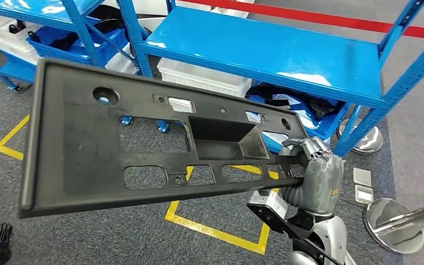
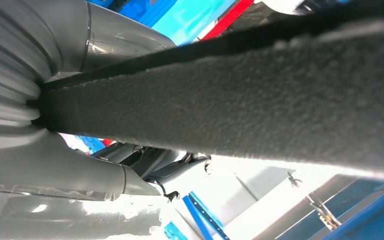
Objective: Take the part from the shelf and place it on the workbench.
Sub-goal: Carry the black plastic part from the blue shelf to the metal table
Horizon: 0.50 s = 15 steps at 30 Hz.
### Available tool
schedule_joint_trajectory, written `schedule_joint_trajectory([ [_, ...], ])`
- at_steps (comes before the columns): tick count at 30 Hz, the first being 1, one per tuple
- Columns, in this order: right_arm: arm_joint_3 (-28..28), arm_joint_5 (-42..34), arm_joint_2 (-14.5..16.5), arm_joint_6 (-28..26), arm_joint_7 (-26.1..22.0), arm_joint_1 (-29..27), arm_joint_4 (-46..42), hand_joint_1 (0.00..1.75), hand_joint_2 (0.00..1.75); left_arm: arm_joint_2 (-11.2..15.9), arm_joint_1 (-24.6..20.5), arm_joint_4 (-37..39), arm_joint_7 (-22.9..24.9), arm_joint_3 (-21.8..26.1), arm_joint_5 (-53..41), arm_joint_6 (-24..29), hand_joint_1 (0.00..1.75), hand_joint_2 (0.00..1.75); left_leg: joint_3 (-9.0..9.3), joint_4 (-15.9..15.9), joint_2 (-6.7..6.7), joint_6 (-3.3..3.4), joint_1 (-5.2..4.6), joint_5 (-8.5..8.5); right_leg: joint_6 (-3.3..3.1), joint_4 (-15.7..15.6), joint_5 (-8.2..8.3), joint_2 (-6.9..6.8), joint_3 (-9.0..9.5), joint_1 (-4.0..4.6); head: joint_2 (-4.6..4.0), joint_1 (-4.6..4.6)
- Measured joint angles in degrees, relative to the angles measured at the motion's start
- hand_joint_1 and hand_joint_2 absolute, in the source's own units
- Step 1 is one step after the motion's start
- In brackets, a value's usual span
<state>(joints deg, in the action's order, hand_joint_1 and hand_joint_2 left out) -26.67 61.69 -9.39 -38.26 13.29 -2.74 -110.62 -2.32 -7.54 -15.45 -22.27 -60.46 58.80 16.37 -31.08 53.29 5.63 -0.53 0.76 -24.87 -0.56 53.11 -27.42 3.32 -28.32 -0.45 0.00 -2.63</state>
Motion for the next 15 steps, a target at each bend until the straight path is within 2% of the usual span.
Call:
schedule_joint_trajectory([
  [1, 0.01, 0.07, 0.01, 0.13, 0.01, -0.01, -0.01, 1.75, 1.75, 0.02, 0.03, 0.00, 0.04, 0.00, -0.08, -0.01, 0.00, 1.75, -0.35, 0.71, -0.48, -0.31, -0.11, -0.52, -0.19, -0.36, 0.22, -0.66, 0.10, -0.16, 0.00, 0.05],
  [2, 0.01, 0.12, 0.01, 0.27, 0.02, -0.04, -0.05, 1.75, 1.75, 0.04, -0.01, 0.00, 0.08, 0.00, -0.15, -0.02, 0.00, 1.75, -1.20, 2.61, -1.40, -0.59, -0.22, -1.75, -0.46, -0.71, 0.43, -1.47, 0.22, -0.36, 0.00, 0.40],
  [4, 0.01, 0.22, 0.01, 0.61, 0.03, -0.18, -0.14, 1.75, 1.75, 0.07, -0.16, -0.01, 0.12, 0.00, -0.26, -0.05, 0.00, 1.75, -4.49, 9.87, -3.73, -1.09, -0.22, -5.66, -0.82, -1.00, 0.58, -3.04, 0.32, -0.50, 0.00, 1.31],
  [5, 0.01, 0.28, 0.01, 0.82, 0.04, -0.23, -0.17, 1.75, 1.75, 0.07, -0.19, -0.01, 0.13, 0.00, -0.29, -0.07, 0.00, 1.75, -6.38, 13.99, -4.32, -1.29, -0.06, -7.39, -0.92, -0.95, 0.55, -3.84, 0.29, -0.47, 0.00, 1.72],
  [6, 0.01, 0.37, 0.01, 1.05, 0.04, -0.26, -0.17, 1.75, 1.75, 0.07, -0.17, -0.01, 0.13, 0.00, -0.30, -0.09, 0.00, 1.75, -7.61, 16.78, -4.64, -1.44, 0.06, -8.22, -0.91, -0.90, 0.53, -4.57, 0.27, -0.44, 0.00, 1.92],
  [7, 0.01, 0.45, 0.01, 1.28, 0.04, -0.28, -0.17, 1.75, 1.75, 0.07, -0.13, 0.00, 0.13, 0.00, -0.31, -0.10, 0.00, 1.75, -7.85, 17.53, -4.87, -1.52, 0.17, -8.01, -0.89, -0.85, 0.48, -5.24, 0.26, -0.44, 0.00, 2.09],
  [8, 0.01, 0.51, 0.01, 1.50, 0.04, -0.27, -0.17, 1.75, 1.75, 0.07, -0.09, 0.01, 0.13, 0.00, -0.31, -0.11, 0.00, 1.75, -6.84, 15.76, -5.14, -1.53, 0.24, -6.72, -0.83, -0.82, 0.43, -5.85, 0.29, -0.45, 0.00, 2.28],
  [9, 0.01, 0.55, 0.01, 1.66, 0.04, -0.26, -0.17, 1.75, 1.75, 0.07, -0.09, 0.01, 0.13, 0.00, -0.31, -0.11, 0.00, 1.75, -4.85, 12.07, -5.63, -1.46, 0.28, -4.80, -0.71, -0.80, 0.35, -6.40, 0.38, -0.47, 0.00, 2.46],
  [11, 0.01, 0.60, 0.02, 1.89, 0.03, -0.25, -0.26, 1.75, 1.75, 0.07, -0.21, 0.00, 0.13, 0.00, -0.31, -0.09, 0.00, 1.75, -0.42, 3.51, -7.94, -1.12, 0.08, -1.50, -0.27, -0.64, 0.05, -7.26, 0.57, -0.28, 0.00, 2.83],
  [12, 0.01, 0.62, 0.02, 1.96, 0.02, -0.24, -0.31, 1.75, 1.75, 0.07, -0.29, 0.00, 0.13, 0.00, -0.32, -0.09, 0.00, 1.75, 0.75, 0.94, -8.77, -0.88, -0.09, -0.72, 0.01, -0.56, -0.09, -7.68, 0.62, -0.15, 0.00, 2.85],
  [13, 0.01, 0.66, 0.02, 2.03, 0.01, -0.23, -0.35, 1.75, 1.75, 0.07, -0.34, 0.00, 0.13, 0.00, -0.32, -0.08, 0.00, 1.75, 1.15, -0.29, -9.22, -0.64, -0.29, -0.50, 0.31, -0.49, -0.20, -8.08, 0.64, 0.02, 0.00, 2.82],
  [15, 0.01, 0.69, 0.02, 2.24, -0.07, -0.17, -0.38, 1.75, 1.75, 0.09, -0.24, 0.01, 0.13, 0.00, -0.31, -0.06, 0.00, 1.75, 0.86, -0.57, -8.19, -0.01, -0.38, -0.35, 0.94, -0.49, -0.42, -8.72, 0.72, -0.04, 0.00, 2.59],
])
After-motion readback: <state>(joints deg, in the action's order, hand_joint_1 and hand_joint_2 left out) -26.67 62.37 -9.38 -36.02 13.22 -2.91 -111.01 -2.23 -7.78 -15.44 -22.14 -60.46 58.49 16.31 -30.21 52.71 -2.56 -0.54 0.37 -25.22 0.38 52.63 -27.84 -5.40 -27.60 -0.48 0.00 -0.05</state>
